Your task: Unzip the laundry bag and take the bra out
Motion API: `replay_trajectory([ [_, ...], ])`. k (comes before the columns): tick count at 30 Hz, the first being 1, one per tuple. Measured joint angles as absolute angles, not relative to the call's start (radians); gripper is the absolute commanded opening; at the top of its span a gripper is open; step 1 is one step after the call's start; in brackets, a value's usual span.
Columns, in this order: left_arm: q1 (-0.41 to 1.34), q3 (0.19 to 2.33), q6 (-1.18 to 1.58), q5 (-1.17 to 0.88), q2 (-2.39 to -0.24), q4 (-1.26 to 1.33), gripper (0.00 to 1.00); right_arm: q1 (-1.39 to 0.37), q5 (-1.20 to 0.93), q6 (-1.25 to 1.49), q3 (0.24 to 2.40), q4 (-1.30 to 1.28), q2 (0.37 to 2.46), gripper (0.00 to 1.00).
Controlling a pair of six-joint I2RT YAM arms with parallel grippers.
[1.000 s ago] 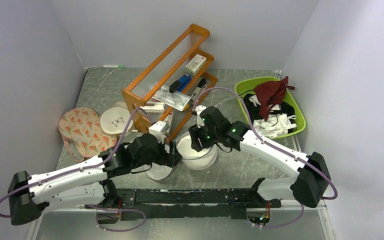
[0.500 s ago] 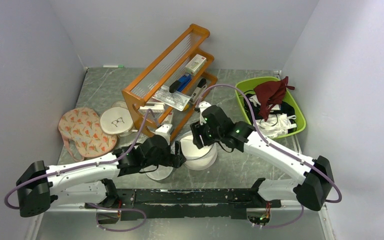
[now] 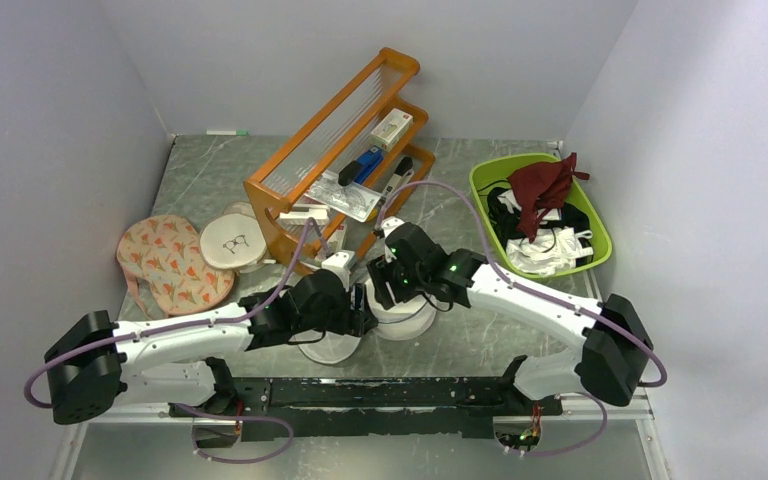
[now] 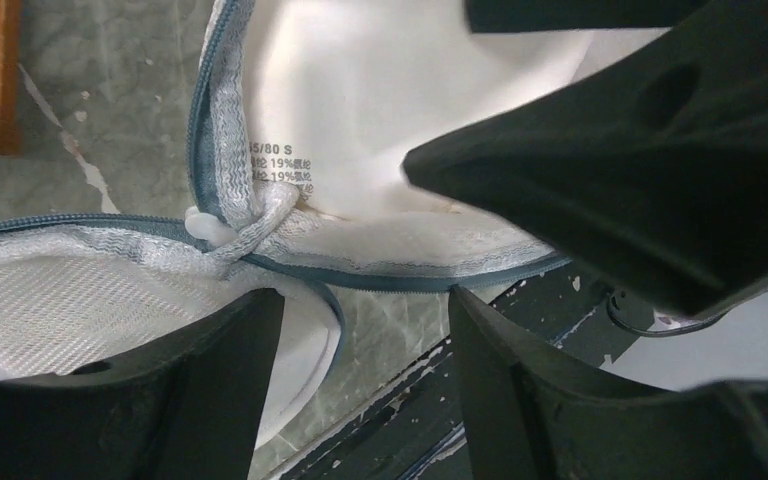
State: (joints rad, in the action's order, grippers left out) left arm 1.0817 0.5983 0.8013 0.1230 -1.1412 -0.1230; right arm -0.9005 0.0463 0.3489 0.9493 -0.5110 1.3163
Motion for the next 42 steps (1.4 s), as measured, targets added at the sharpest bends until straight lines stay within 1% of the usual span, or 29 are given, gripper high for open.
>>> replay_trajectory([
  [2, 1.082, 0.594, 0.804, 0.112, -1.146, -0.111, 0.66, -0.910, 0.022, 0.361, 0.941, -0.488, 1.334, 0.61],
  [6, 1.082, 0.593, 0.805, 0.100, -1.159, -0.098, 0.63, -0.918, -0.036, 0.377, 0.937, -0.450, 1.347, 0.63],
  [9, 1.082, 0.593, 0.805, 0.100, -1.159, -0.097, 0.61, -0.918, -0.032, 0.383, 0.937, -0.446, 1.321, 0.63],
  [16, 1.082, 0.588, 0.805, 0.100, -1.144, -0.097, 0.59, -0.918, 0.153, 0.386, 0.943, -0.542, 1.239, 0.60],
  [20, 1.082, 0.588, 0.804, 0.100, -1.143, -0.097, 0.59, -0.918, 0.260, 0.386, 0.943, -0.599, 1.242, 0.53],
  [24, 1.082, 0.588, 0.804, 0.100, -1.142, -0.097, 0.58, -0.918, 0.338, 0.382, 0.943, -0.604, 1.259, 0.52],
  [30, 1.082, 0.588, 0.804, 0.100, -1.142, -0.097, 0.58, -0.918, 0.403, 0.350, 0.944, -0.599, 1.308, 0.53],
  [37, 1.082, 0.588, 0.804, 0.100, -1.137, -0.099, 0.58, -0.918, 0.435, 0.299, 0.911, -0.498, 1.319, 0.37],
  [40, 1.082, 0.588, 0.804, 0.100, -1.137, -0.099, 0.57, -0.918, 0.442, 0.281, 0.874, -0.445, 1.333, 0.33],
  [42, 1.082, 0.588, 0.804, 0.100, -1.137, -0.100, 0.57, -0.918, 0.444, 0.267, 0.852, -0.418, 1.345, 0.27],
])
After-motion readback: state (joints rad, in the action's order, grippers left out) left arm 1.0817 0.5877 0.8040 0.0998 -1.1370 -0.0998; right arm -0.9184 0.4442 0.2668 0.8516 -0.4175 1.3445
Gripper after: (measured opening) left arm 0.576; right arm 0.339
